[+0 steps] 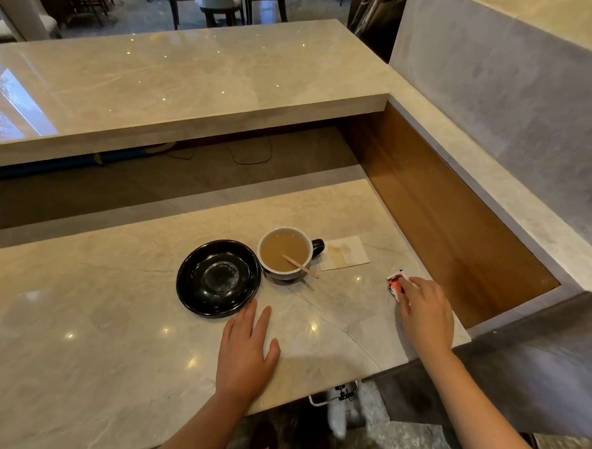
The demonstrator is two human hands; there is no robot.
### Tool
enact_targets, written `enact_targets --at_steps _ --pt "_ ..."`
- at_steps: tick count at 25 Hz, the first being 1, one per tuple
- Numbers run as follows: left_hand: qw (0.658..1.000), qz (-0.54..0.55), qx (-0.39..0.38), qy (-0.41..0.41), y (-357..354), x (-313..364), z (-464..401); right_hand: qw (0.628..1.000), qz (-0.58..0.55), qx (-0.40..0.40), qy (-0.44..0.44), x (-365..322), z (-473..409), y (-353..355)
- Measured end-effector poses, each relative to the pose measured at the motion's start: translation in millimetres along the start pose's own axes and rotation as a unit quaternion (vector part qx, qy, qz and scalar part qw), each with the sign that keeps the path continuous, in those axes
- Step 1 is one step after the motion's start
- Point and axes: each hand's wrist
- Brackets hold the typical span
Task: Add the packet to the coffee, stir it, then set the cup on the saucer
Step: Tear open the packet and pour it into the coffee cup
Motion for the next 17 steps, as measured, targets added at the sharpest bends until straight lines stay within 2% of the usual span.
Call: enact_targets --at_steps 1,3,7,11,14,17 --pt "1.0 -0.001 0.0 0.0 0.2 0.0 -0.2 0.999 0.001 -0.002 0.037 0.1 5.9 -3.2" --pt "1.0 -0.002 0.001 -0.004 0.7 -0.2 -0.1 0.998 0.013 -0.021 0.059 -0.7 14.8 -8.3" --pt "1.0 -0.007 0.001 -0.01 1.3 -1.1 -0.1 0.996 0.046 -0.056 0.046 -2.6 23.8 -13.4" --pt "1.0 0.001 0.002 -0.016 1.7 -1.3 -0.1 0.997 0.054 -0.045 0.013 -19.6 21.9 -7.5" --pt "1.0 0.011 0.01 -0.023 2.2 -1.6 0.2 0.999 -0.042 -0.018 0.029 -53.2 16.4 0.1" --pt "1.0 0.011 0.011 -0.021 2.4 -1.5 0.8 0.984 -0.111 -0.01 0.139 -94.9 13.9 1.7"
Point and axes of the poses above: each hand's wrist, its own z-axis away from the middle knuckle, its own y-axis out of the back of the hand, x = y × z, and after that the axes turned 6 degrees about x, right-handed
